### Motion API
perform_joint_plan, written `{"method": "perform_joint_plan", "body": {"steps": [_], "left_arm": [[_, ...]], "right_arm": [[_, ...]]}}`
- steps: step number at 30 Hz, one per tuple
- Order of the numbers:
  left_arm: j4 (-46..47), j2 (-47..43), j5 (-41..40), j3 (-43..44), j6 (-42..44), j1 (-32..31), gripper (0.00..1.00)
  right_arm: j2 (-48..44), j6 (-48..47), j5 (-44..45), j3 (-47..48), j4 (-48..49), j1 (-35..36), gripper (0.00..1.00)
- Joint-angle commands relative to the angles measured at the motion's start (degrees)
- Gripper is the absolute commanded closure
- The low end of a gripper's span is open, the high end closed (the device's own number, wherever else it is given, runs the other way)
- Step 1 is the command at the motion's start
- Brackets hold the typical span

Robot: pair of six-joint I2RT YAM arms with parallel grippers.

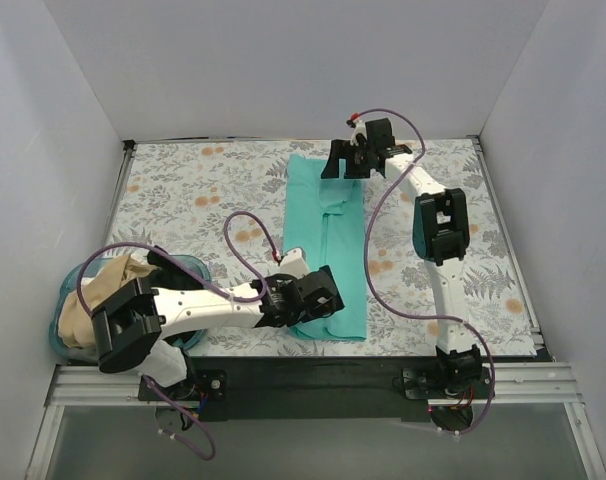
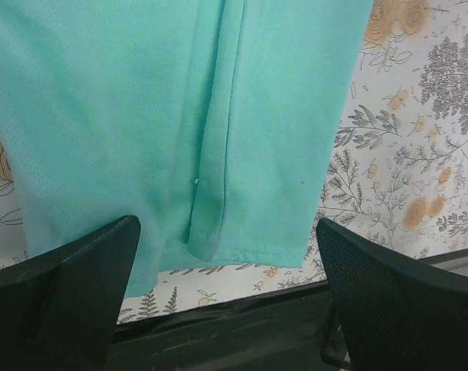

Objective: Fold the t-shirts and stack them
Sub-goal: Fold the tshirt

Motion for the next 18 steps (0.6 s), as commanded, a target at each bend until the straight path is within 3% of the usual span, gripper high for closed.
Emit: {"method": "perform_joint_plan", "body": {"steps": [1,6,10,15,18], "left_arm": [[-2.57,-4.29,-2.94,1.71,-3.65,-0.44,0.02],[-6.33,-8.51,-3.65,0.83,4.6,-0.35,0.02],[-10.84,-9.39,-1.28,0.66,6.9,-0.35,0.02],[-2.61,-11.15,5.83,-5.23,7.43,-0.44,0.02],[-1.78,-12.29,5.85,-6.55,6.82,-0.53,0.02]], "right_arm": [[-15.21,-4.06,2.02,-3.1,-3.15,1.52,0.02],[-30.32,-6.52,10.19,-17.23,-3.51,2.76,0.02],[-41.92,-5.91,13.1,-36.26,-1.93,3.37,0.02],[-57.23,-1.26,16.09,-58.98,6.06,5.22,0.02],[-65.85,1.98,18.54,-69.36,6.51,6.79,0.02]]}}
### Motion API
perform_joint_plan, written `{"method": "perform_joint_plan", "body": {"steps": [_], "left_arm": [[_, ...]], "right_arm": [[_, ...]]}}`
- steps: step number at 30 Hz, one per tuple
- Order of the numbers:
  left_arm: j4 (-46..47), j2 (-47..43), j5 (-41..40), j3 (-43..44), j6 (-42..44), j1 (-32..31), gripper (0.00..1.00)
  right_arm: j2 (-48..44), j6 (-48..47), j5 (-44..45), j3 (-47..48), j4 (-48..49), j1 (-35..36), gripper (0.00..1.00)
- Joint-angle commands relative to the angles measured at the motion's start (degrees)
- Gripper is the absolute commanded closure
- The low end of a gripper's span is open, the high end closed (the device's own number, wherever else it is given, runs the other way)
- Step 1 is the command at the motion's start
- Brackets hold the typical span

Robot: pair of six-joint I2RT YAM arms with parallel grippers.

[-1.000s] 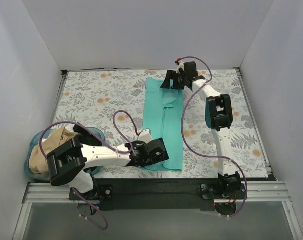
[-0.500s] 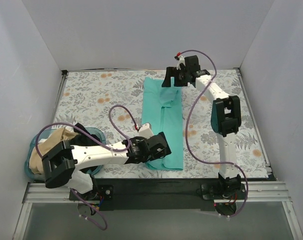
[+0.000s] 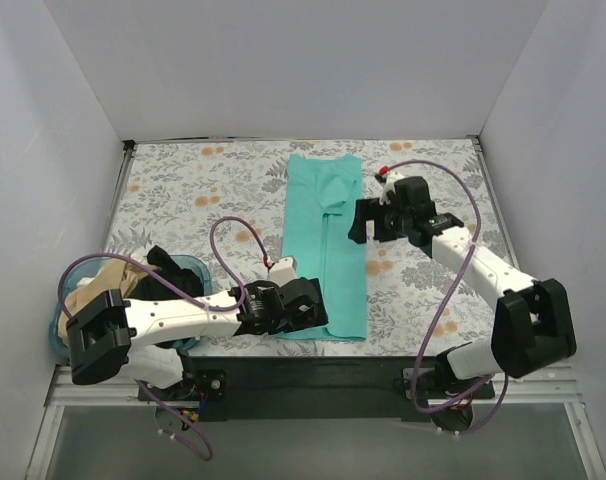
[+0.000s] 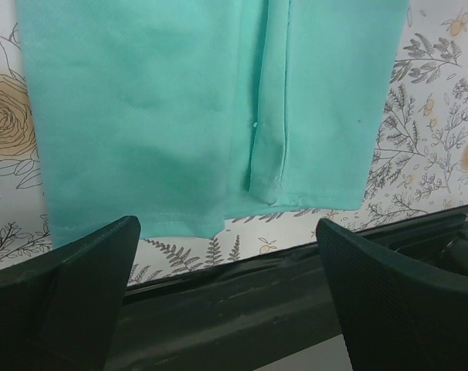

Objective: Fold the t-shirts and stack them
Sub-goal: Fold the tshirt

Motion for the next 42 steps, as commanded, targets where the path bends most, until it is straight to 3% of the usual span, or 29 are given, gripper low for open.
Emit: {"method": "perform_joint_plan", "body": {"steps": [1,6,13,18,19,28,34,37,39,42], "left_arm": [[2.19,-3.57,1.08,-1.78,0.02,-0.33,0.02],[-0.52,-9.72,-0.5,-6.43,-2.52,-0.24,0.02],[-3.79,-11.49,-0.07,-11.54,-5.52,-0.24,0.02],[-2.3,-9.91,0.99,-13.92,-6.67,-0.24,0.21],[-1.95,-9.65,1.08,-14.09,-6.84,-0.24,0.28],[-0.71,-6.92,-1.56,-14.88,-6.75,-0.24,0.51],[-0.36,-5.95,-1.91,-14.53,-6.93,-0.24,0.69],[0.25,-5.34,-2.17,-14.53,-6.5,-0.24,0.91],[0.87,-4.81,-2.35,-14.18,-5.79,-0.24,0.98],[1.66,-3.67,-2.53,-12.78,-3.69,-0.24,1.0]], "right_arm": [[-10.09,4.68,5.25,-9.66,2.25,2.81,0.02],[-24.78,11.35,7.29,-25.02,0.59,7.39,0.02],[-34.04,17.07,0.79,-37.0,-1.7,18.71,0.02],[-34.57,23.58,5.26,-40.79,-1.88,27.87,0.02],[-34.49,24.46,6.05,-41.32,-1.88,29.62,0.02],[-34.05,27.81,9.92,-41.85,-2.67,32.53,0.1],[-30.89,28.68,11.59,-41.5,-4.34,33.5,0.24],[-29.3,29.3,14.49,-41.67,-4.43,34.03,0.34],[-28.6,29.65,16.51,-41.59,-4.26,34.12,0.49],[-28.33,28.95,19.41,-40.89,-4.52,34.38,0.67]]}}
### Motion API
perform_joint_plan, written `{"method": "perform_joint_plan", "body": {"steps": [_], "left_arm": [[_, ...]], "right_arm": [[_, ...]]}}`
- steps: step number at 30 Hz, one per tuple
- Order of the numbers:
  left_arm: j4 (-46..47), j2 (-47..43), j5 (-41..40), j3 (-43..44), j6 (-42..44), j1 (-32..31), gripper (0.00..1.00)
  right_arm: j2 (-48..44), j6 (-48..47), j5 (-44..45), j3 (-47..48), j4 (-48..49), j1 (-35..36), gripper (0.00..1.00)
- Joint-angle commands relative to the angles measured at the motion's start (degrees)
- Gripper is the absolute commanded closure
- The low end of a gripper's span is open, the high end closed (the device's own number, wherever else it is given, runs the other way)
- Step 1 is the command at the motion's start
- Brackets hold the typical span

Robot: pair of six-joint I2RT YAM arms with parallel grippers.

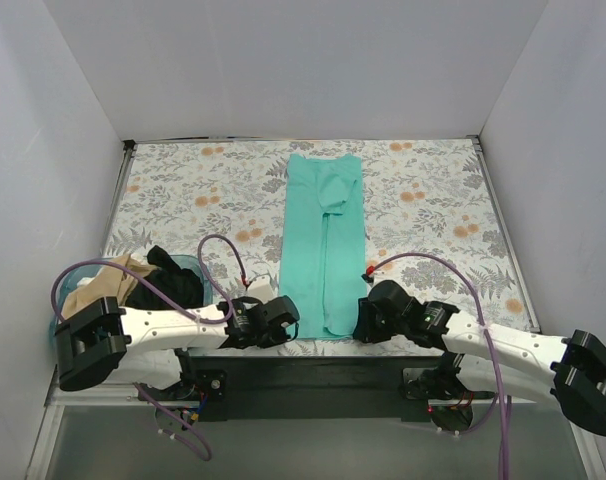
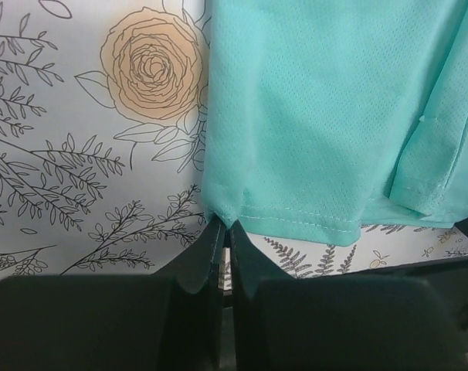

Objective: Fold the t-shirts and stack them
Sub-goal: Fold the tshirt

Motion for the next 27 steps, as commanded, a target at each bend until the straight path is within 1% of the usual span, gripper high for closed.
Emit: {"method": "perform_joint_plan", "body": {"steps": [1,2,4,6,7,8,10,11,15,19,21,24,25,27], "left_arm": [[0.57,1.62,-1.76,1.69,2.26,-0.11,1.0],[0.92,1.88,-1.33,2.3,2.88,-0.2,1.0],[1.09,2.32,-0.62,2.4,3.06,-0.2,1.0],[1.36,2.33,0.87,2.13,2.8,-0.28,1.0],[1.36,2.15,1.48,1.79,2.62,-0.55,1.0],[1.27,1.37,1.93,1.44,2.18,-0.9,1.0],[1.1,0.05,2.37,0.29,0.08,-3.35,1.0],[0.92,-1.26,2.46,0.03,-0.63,-5.54,1.0],[0.92,-3.3,1.76,-1.03,-4.23,-9.6,1.0],[-1.36,-1.9,-0.17,1.07,-5.55,-9.87,1.0],[-2.77,-1.37,-1.66,2.39,-5.55,-9.86,1.0],[-6.54,-0.31,-6.76,6.43,-6.25,-9.43,1.0],[-7.77,0.12,-7.73,7.66,-6.26,-8.9,1.0],[-8.22,0.13,-8.7,10.48,-3.28,-6.45,1.0]], "right_arm": [[0.85,-0.56,5.16,1.06,-2.75,0.64,0.7],[0.85,-1.17,5.51,1.15,-2.84,0.9,0.74],[0.85,-1.26,5.52,1.15,-3.1,1.42,0.81],[0.59,-1.09,5.34,0.98,-3.28,2.74,0.96],[0.41,-0.83,5.17,0.8,-3.45,3.27,0.99],[-0.11,-0.56,5.08,0.63,-3.98,3.97,0.99],[-0.82,1.19,5.69,0.45,-4.86,6.25,0.99],[-1.61,2.07,6.39,0.27,-6.17,7.13,0.99],[-4.16,5.68,7.89,0.18,-7.76,12.13,0.99],[-5.48,5.51,9.21,1.41,-8.46,13.29,0.99],[-5.57,5.16,11.66,2.38,-9.16,13.29,0.99],[-4.87,3.57,15.7,4.57,-9.87,13.29,0.99],[-4.61,3.14,16.76,5.45,-10.13,13.29,0.99],[-3.38,1.64,19.75,8.17,-10.4,13.2,0.99]]}}
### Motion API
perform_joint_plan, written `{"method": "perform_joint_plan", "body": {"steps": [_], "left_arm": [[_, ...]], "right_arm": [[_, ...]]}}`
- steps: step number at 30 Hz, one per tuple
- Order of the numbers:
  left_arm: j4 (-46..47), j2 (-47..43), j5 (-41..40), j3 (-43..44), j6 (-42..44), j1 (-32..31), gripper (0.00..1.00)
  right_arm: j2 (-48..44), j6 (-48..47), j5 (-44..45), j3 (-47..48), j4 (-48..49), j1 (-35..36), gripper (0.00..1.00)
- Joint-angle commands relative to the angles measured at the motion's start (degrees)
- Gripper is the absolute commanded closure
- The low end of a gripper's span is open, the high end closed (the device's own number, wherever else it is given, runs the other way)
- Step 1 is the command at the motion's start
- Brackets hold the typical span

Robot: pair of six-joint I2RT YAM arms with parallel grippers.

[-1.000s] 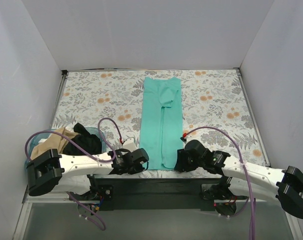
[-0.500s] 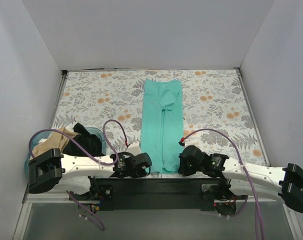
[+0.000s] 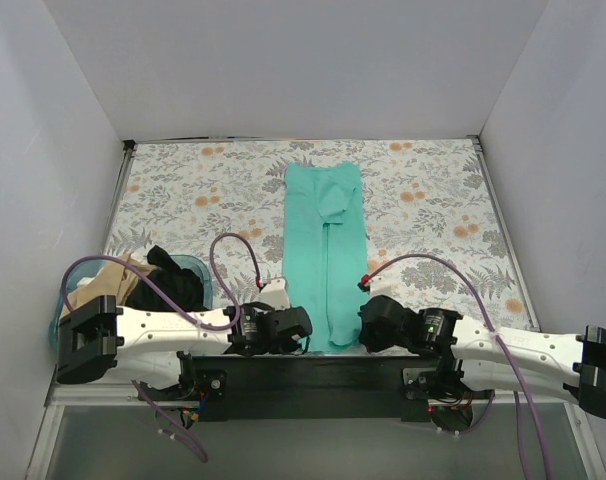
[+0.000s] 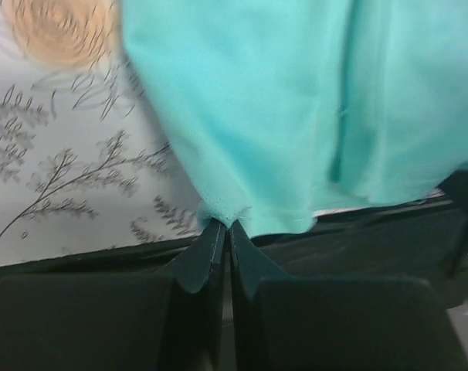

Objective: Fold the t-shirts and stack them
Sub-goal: Fold the tshirt

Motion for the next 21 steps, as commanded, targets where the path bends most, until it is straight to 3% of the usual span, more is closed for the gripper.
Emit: {"method": "perform_joint_plan", "body": {"steps": [1,5,10,16,21], "left_arm": [[-1.41,-0.72,-5.6,5.0,-0.92,3.31,1.0],[5.98,-0.55,-2.44,7.1,7.44,10.23,1.0],[8.88,1.38,-2.52,11.76,13.76,15.52,1.0],[13.1,6.39,-0.68,18.25,19.65,22.99,1.0],[14.69,10.43,0.11,22.66,22.39,27.83,1.0]], "right_arm": [[1.48,-2.47,8.04,6.34,-0.47,0.11,0.99],[4.55,-5.64,12.6,11.61,-0.39,-1.12,0.99],[7.45,-11.77,13.76,17.24,0.05,-7.96,0.99],[12.46,-20.21,3.32,20.84,8.92,-18.25,0.99],[18.44,-24.09,0.58,26.29,11.04,-24.65,0.99]]}}
